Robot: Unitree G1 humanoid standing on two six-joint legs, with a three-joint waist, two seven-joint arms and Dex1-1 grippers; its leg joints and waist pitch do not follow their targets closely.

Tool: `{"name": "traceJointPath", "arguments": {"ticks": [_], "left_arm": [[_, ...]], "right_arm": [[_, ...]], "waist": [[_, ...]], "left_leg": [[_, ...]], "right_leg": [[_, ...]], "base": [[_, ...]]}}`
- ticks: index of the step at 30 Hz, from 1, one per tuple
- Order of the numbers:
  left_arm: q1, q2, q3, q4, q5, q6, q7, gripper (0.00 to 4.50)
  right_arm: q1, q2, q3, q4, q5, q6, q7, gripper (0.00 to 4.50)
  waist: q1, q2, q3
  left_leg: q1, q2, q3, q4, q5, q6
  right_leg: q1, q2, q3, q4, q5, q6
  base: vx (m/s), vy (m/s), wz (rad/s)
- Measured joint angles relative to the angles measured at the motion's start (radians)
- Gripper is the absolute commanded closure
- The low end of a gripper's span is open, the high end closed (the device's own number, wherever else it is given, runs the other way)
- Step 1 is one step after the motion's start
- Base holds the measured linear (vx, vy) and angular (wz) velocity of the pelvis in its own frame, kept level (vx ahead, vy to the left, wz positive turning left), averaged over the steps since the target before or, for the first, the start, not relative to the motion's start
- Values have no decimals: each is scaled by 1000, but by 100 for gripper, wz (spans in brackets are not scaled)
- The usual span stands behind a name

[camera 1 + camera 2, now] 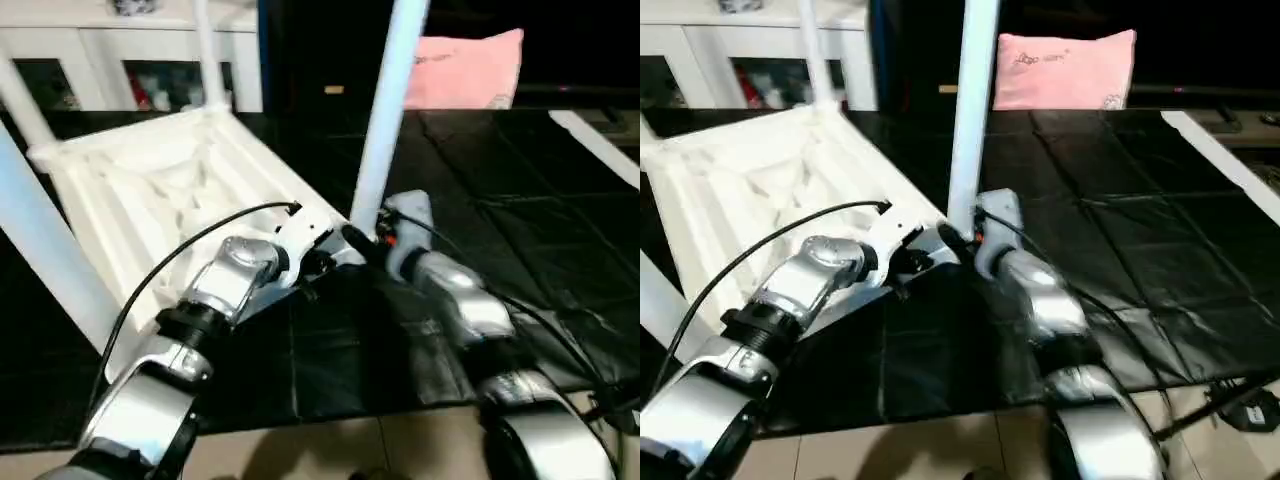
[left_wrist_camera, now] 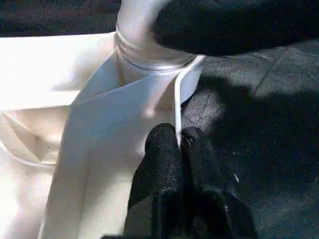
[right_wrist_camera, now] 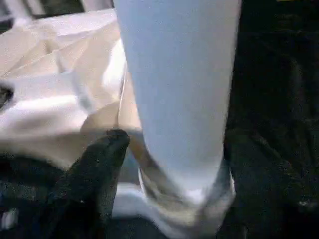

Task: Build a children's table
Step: Rotate leg to tighten

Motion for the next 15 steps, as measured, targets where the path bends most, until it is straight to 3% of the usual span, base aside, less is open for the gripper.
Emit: {"name": "traceJointPath", "arguments": {"ticks": [5, 9, 15], "left_arm": [[20, 75, -9, -1, -5, -98, -129, 450], [43, 127, -21, -10, -17, -176, -261, 450], [54, 184, -33, -12, -46, -220, -436, 450]], "right_arm": [[50, -98, 23, -71, 19, -17, 184, 41], [68, -198, 55, -134, 20, -41, 350, 41], [69, -260, 98, -165, 30, -106, 554, 41]], "waist": [[5, 3, 2], [17, 3, 2], [34, 4, 2]], "left_leg": [[-1, 0, 0, -1, 0, 0], [-1, 1, 0, -2, 0, 0], [-1, 1, 0, -1, 0, 0]], "right_leg": [[0, 0, -2, -2, 0, 0], [0, 0, -2, -3, 0, 0], [0, -1, -4, -3, 0, 0]], "base": [[0, 0, 0], [0, 0, 0], [0, 0, 0]]}}
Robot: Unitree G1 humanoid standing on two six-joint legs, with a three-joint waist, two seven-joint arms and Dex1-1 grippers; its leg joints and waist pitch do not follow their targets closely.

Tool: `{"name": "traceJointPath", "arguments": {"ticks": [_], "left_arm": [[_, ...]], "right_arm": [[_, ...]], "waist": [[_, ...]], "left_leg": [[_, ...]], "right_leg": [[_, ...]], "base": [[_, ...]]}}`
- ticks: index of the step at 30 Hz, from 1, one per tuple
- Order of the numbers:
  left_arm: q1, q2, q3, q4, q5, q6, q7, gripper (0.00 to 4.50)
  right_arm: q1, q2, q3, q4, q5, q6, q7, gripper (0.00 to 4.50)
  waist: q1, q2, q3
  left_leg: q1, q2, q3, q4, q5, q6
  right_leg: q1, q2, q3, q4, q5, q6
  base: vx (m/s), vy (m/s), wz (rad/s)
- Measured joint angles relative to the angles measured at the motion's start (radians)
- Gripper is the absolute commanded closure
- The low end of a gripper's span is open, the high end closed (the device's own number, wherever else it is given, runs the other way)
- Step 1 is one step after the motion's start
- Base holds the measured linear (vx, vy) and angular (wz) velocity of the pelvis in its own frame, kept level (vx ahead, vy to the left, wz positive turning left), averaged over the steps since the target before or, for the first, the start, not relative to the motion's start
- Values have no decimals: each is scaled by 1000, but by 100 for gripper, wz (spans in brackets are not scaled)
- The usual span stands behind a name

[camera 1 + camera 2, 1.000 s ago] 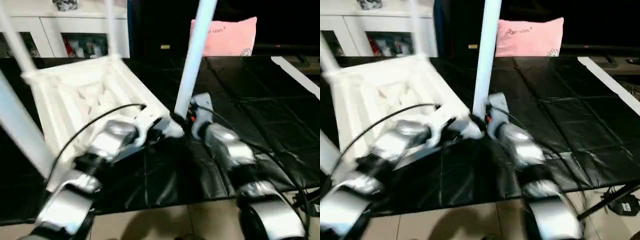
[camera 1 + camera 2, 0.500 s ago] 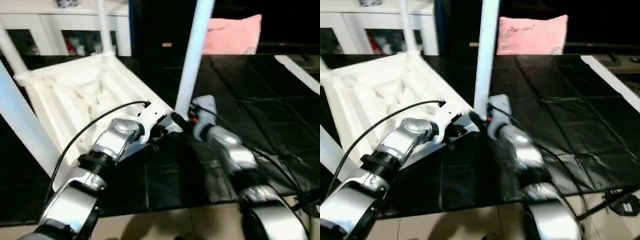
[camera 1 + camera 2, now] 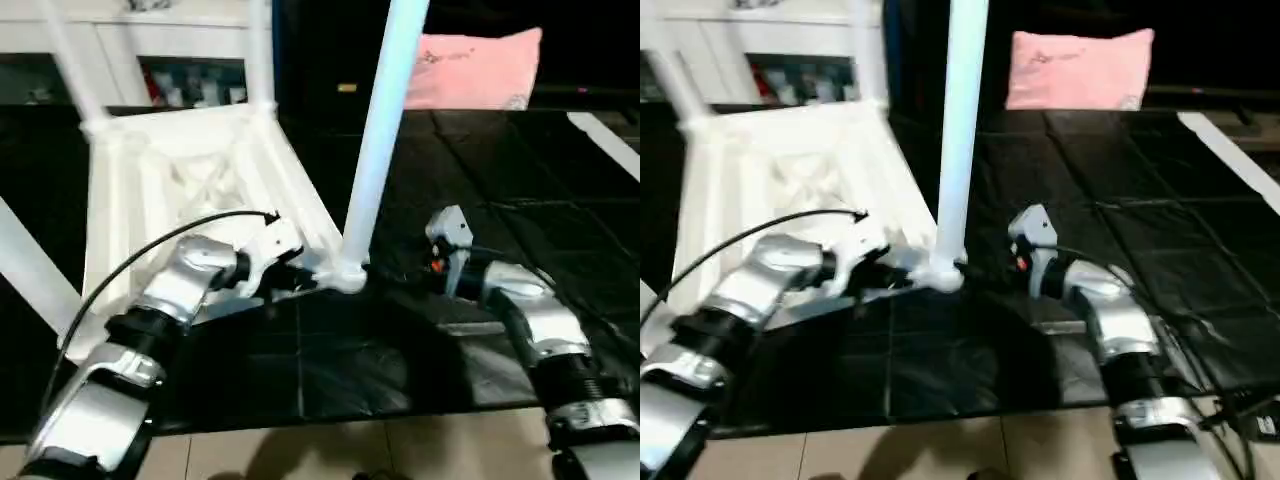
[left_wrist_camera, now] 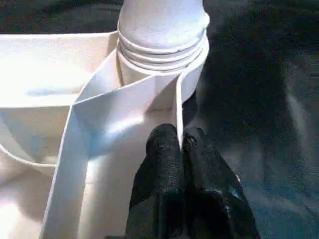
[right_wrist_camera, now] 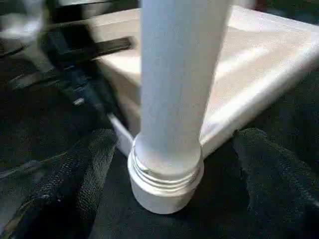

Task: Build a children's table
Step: Rotate leg to tighten

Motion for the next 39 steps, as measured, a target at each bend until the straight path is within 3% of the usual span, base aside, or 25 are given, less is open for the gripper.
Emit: {"name": "traceJointPath", "arguments": {"ticks": [6, 7, 11, 19, 30, 39], "left_arm": [[3, 30, -30, -13, 0, -54, -105, 450], [6, 33, -32, -19, 0, -57, -118, 450], [17, 41, -49, -50, 0, -62, -157, 450], [19, 36, -75, -73, 2, -75, -197, 450], [23, 38, -87, -87, 2, -77, -229, 450], [23, 18, -80, -86, 2, -25, -186, 450]], "right_arm": [[-1, -16, 42, -3, 22, -2, 152, 41], [-2, -15, 45, 1, 22, -2, 166, 68], [-17, -15, 60, 29, 23, -2, 209, 100], [-40, -11, 104, 65, 22, 8, 300, 163], [-43, -18, 108, 71, 29, 48, 346, 243], [-17, -19, 84, 38, 30, 102, 307, 251]], "waist": [[23, 0, 0], [26, 0, 0], [33, 0, 0], [39, -1, 0], [42, -1, 0], [45, -1, 0]], "left_leg": [[0, 2, 0, 1, 0, 0], [0, 3, 1, 2, 0, 0], [0, 5, 2, 4, 0, 0], [-1, 8, 5, 7, 0, 0], [-1, 9, 5, 8, 0, 0], [0, 9, 6, 10, 0, 0]], "right_leg": [[0, 0, -2, 0, 0, 0], [0, 0, -3, 0, 0, 0], [0, 0, -3, 1, 0, -1], [0, 1, -4, 2, 0, -1], [0, 1, -4, 3, 0, -1], [3, 1, -4, 4, 0, -1]], "base": [[0, 0, 0], [0, 0, 0], [0, 0, 0], [0, 0, 0], [0, 0, 0], [0, 0, 0]]}}
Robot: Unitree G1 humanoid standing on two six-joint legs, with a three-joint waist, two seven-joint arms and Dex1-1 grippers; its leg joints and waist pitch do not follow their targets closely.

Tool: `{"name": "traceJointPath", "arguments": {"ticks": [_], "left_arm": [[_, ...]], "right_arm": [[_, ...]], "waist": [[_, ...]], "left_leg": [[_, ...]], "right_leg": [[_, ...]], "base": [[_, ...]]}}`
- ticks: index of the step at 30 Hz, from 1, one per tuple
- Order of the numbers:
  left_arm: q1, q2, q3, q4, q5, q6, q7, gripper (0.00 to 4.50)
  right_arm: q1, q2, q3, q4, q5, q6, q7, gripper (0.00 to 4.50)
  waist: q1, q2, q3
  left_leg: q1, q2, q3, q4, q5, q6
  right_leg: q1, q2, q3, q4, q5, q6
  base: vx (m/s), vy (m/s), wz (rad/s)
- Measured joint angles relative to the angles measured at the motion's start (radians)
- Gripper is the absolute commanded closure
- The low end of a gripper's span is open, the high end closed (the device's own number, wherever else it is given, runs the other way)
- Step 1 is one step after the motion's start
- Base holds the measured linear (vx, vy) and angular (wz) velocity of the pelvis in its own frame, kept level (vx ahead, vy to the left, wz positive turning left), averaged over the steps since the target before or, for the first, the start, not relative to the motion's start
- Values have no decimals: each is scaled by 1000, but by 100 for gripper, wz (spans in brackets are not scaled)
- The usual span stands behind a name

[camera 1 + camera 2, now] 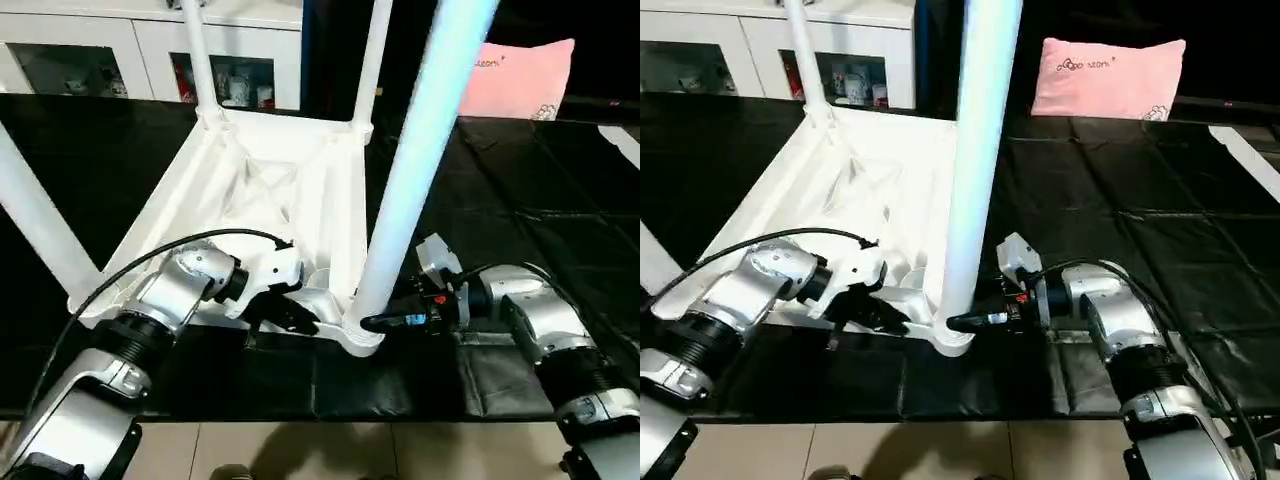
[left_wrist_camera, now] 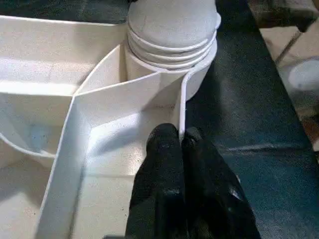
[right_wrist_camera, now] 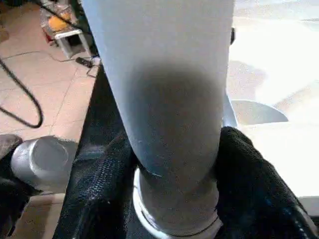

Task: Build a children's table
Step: Rotate leg to tighten

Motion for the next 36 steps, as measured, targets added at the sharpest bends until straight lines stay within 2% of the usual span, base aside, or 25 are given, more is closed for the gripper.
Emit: {"name": "traceJointPath", "arguments": {"ticks": [3, 7, 10, 11, 14, 20, 22, 25, 26, 30, 31, 33, 36], "left_arm": [[2, -20, 22, 0, 1, 62, 68, 450], [3, -65, 77, 1, 9, 180, 212, 450], [3, -125, 128, 0, 15, 281, 363, 450], [3, -142, 136, -2, 15, 300, 398, 450], [1, -199, 176, -3, 25, 358, 528, 450], [-4, -268, 194, -3, 60, 385, 676, 450], [-5, -277, 194, -3, 68, 385, 696, 450], [-9, -283, 194, -3, 69, 385, 706, 450], [-10, -284, 194, -3, 69, 385, 703, 450], [-14, -281, 182, -3, 72, 370, 684, 450], [-15, -277, 178, -3, 72, 364, 675, 450], [-16, -263, 165, -4, 75, 344, 644, 450], [-1, -198, 144, -20, 66, 293, 558, 450]], "right_arm": [[15, 41, -26, -17, -1, 55, -109, 251], [12, 107, -75, -19, -20, 103, -337, 251], [-30, 196, -127, 16, -53, 157, -560, 251], [-39, 208, -131, 27, -57, 161, -608, 251], [-85, 274, -157, 77, -88, 163, -770, 251], [-140, 345, -182, 136, -128, 166, -969, 251], [-145, 352, -188, 142, -131, 166, -993, 196], [-142, 353, -189, 138, -131, 162, -996, 172], [-135, 353, -192, 136, -132, 157, -996, 147], [-90, 344, -194, 105, -127, 107, -966, 134], [-83, 337, -194, 101, -125, 97, -949, 119], [-58, 318, -194, 80, -116, 77, -900, 97], [12, 238, -182, 19, -73, 48, -737, 62]], "waist": [[-10, 0, 0], [-45, 0, -1], [-82, 0, -2], [-85, 0, -2], [-91, 1, -3], [-96, 1, -7], [-96, 1, -8], [-93, 1, -8], [-90, 1, -8], [-80, 2, -8], [-79, 2, -8], [-76, 3, -8], [-73, 3, -8]], "left_leg": [[2, 1, 1, 0, 0, 0], [7, 0, 1, 0, 2, -3], [14, 0, 1, -1, 2, -4], [16, 0, 1, -3, 2, -4], [18, 0, -2, -4, 2, -4], [18, -2, -2, -8, 2, -4], [18, -3, -2, -9, 2, -4], [18, -3, -2, -12, 2, -4], [18, -3, -2, -13, 1, -4], [17, -4, -2, -17, 1, -5], [17, -4, -2, -18, 1, -5], [17, -4, -2, -21, 1, -5], [15, -4, -2, -24, 1, -5]], "right_leg": [[3, 0, 1, 2, 0, 0], [3, 0, 0, 2, 0, 1], [5, 1, -2, 2, 1, 1], [5, 1, -3, 1, 0, 2], [5, 1, -6, 0, 0, 2], [3, 0, -5, -5, 0, 2], [3, 0, -4, -5, 0, 2], [3, 0, -4, -5, 0, 2], [2, 0, -4, -5, 0, 2], [1, 0, -4, -5, 1, 1], [0, 0, -4, -5, 1, 1], [-1, 1, -4, -5, 0, 2], [-3, 1, -4, -6, 1, -1]], "base": [[0, 0, 0], [0, 0, 0], [0, 0, 0], [0, 0, 0], [0, 0, 0], [0, 0, 0], [0, 0, 0], [0, 0, 0], [0, 0, 0], [0, 0, 0], [0, 0, 0], [0, 0, 0], [0, 0, 0]]}}
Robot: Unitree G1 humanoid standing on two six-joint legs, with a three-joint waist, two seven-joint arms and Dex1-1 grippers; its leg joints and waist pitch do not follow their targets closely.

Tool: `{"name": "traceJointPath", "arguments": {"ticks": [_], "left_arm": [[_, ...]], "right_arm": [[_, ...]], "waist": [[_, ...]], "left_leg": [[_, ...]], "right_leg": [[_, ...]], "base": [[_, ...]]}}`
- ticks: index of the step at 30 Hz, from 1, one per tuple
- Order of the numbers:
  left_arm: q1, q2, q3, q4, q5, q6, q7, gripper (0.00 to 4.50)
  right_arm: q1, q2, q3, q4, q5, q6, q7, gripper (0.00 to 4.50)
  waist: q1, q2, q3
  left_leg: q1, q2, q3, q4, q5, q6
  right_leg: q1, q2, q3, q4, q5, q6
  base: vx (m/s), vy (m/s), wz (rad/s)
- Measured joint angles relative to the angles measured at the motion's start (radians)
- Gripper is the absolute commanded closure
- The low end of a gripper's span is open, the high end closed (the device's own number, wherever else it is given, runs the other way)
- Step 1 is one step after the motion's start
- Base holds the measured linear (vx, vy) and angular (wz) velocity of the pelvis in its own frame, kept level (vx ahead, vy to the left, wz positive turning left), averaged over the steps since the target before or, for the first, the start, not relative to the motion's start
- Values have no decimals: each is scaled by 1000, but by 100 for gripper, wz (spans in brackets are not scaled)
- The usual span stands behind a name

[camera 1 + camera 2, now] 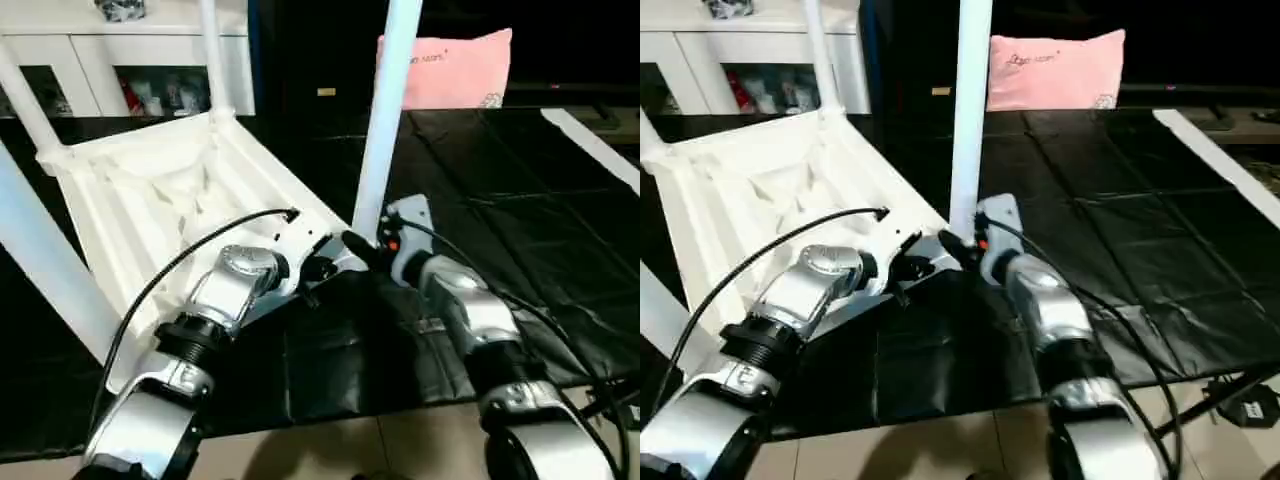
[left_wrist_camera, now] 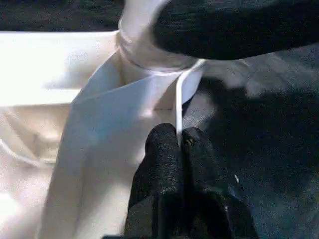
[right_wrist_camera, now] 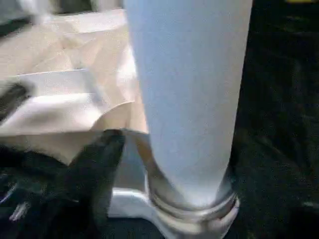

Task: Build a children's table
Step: Rotate leg to tighten

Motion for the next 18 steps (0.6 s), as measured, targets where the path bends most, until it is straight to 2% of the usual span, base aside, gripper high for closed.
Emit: {"name": "traceJointPath", "arguments": {"ticks": [4, 6, 11, 13, 18], "left_arm": [[11, 61, 1, -5, -10, -49, -74, 450], [29, 99, -2, -12, -16, -99, -137, 450], [71, 221, -23, -26, -46, -222, -316, 450], [84, 265, -27, -38, -51, -246, -381, 450], [99, 310, -41, -69, -64, -270, -482, 450]], "right_arm": [[42, -52, 23, -31, 31, -7, 151, 43], [44, -97, 34, -49, 34, -25, 222, 9], [43, -168, 74, -64, 32, -73, 368, 3], [42, -177, 92, -63, 31, -92, 419, 3], [12, -163, 147, -43, 32, -110, 528, 3]], "waist": [[-6, 0, 1], [-3, 0, 1], [0, 0, 0], [2, -1, 1], [14, -4, 1]], "left_leg": [[-4, 1, 0, 1, 0, 0], [-5, 1, 0, 1, 0, 0], [-5, 1, 0, 1, 0, 0], [-5, 1, 0, 2, 0, 0], [-5, 1, 1, 2, 0, 0]], "right_leg": [[-4, 0, -1, 0, 1, -2], [-4, 0, -1, 0, 1, -2], [-4, 0, -1, 0, 1, -2], [-4, 0, -1, 0, 1, -2], [-4, -1, 0, 0, 1, -2]], "base": [[0, 0, 0], [0, 0, 0], [0, 0, 0], [0, 0, 0], [0, 0, 0]]}}
